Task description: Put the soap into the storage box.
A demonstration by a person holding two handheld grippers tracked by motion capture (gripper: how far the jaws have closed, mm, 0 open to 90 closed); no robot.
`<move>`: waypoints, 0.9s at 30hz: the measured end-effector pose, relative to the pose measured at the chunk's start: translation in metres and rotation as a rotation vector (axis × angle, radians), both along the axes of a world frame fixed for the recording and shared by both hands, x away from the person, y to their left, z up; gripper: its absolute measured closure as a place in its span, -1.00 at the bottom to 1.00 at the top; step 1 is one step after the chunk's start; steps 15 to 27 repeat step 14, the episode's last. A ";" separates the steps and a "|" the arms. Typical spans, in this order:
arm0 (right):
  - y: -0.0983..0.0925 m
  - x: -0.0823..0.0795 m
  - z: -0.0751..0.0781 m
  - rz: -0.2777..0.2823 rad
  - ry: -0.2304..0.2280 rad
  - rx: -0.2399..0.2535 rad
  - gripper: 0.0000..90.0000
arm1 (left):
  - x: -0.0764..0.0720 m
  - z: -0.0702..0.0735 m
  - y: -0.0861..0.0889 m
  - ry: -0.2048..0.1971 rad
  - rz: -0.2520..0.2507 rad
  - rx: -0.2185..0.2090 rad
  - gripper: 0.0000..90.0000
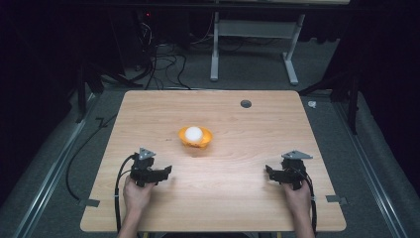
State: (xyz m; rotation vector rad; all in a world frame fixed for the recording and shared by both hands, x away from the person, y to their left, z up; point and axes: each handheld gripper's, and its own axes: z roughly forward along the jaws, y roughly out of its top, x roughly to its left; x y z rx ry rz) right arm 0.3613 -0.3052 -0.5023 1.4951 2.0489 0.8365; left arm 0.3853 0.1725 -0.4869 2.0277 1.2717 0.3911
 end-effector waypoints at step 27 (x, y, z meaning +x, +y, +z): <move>0.000 0.000 0.000 -0.003 0.001 0.001 -0.58 | -0.003 -0.021 -0.006 -0.079 -0.008 0.059 -0.59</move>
